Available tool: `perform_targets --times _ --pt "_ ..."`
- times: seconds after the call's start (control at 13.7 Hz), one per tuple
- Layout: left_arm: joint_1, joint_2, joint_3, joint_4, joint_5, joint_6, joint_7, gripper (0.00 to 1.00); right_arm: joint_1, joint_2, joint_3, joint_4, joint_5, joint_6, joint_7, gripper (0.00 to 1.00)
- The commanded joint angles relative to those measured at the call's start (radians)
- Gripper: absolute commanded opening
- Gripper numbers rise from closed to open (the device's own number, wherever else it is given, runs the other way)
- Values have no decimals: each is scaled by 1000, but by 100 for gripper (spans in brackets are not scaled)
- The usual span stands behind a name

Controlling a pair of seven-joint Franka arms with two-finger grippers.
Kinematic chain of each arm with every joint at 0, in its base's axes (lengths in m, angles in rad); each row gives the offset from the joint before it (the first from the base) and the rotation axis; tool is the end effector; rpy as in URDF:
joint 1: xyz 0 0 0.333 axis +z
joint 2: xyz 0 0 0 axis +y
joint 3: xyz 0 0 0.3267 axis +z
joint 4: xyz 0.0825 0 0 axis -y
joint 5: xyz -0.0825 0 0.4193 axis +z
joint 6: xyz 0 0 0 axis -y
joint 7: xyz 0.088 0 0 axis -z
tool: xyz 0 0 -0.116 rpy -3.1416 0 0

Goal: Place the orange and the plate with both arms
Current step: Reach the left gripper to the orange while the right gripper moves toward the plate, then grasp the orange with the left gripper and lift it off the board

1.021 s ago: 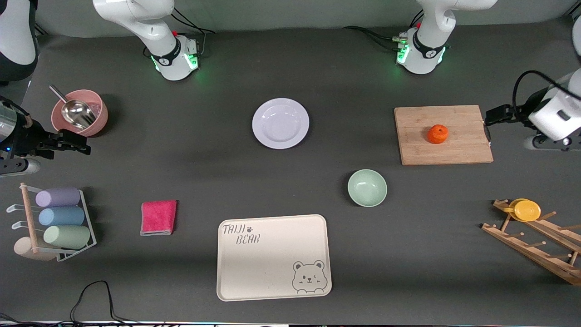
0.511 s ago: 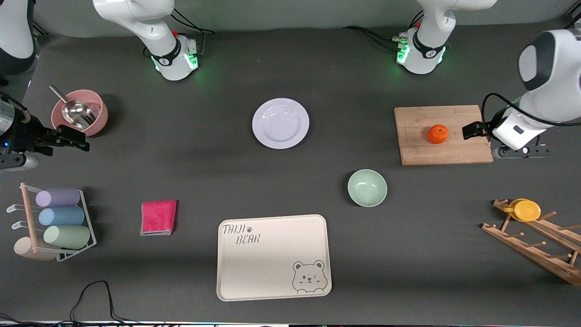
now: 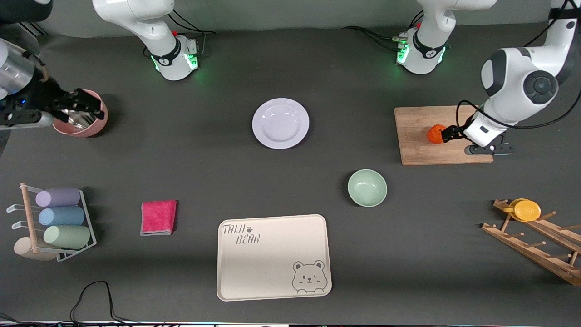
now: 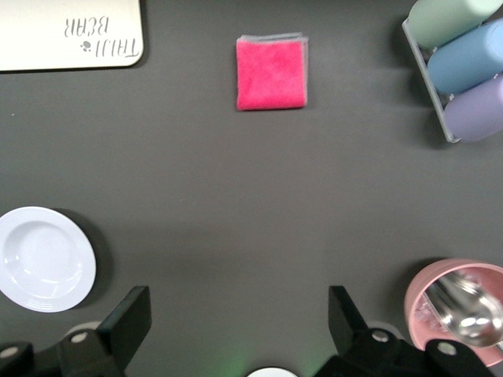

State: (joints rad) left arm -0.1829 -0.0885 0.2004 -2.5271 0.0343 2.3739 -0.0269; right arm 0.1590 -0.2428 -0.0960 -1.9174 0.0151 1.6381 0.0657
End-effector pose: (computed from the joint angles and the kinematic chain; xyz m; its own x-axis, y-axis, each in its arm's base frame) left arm 0.4675 0.0074 0.2769 0.9977 0.0178 -0.0661 0.0174 -0.9998 -0.0063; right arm 0.5103 0.0294 0.5889 0.9992 -0.0001 -0.0400 -0.0015 -0.9994 -0.0355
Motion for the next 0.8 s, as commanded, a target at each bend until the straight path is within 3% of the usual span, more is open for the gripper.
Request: perform_targets --times 0.0,0.22,0.51,0.73 --pt "-4 -33 2 -143 19 183 -25 100 59 -147 -1 -179 -14 69 110 100" --pt "-4 2 1 -197 19 255 -33 100 117 -210 1 -251 -14 83 190 100" --pt "-6 85 1 -288 19 451 -33 100 148 -230 -2 -287 -1 77 207 100" --pt "-6 108 -1 -292 18 466 -39 100 148 -231 -14 -327 141 81 192 100"
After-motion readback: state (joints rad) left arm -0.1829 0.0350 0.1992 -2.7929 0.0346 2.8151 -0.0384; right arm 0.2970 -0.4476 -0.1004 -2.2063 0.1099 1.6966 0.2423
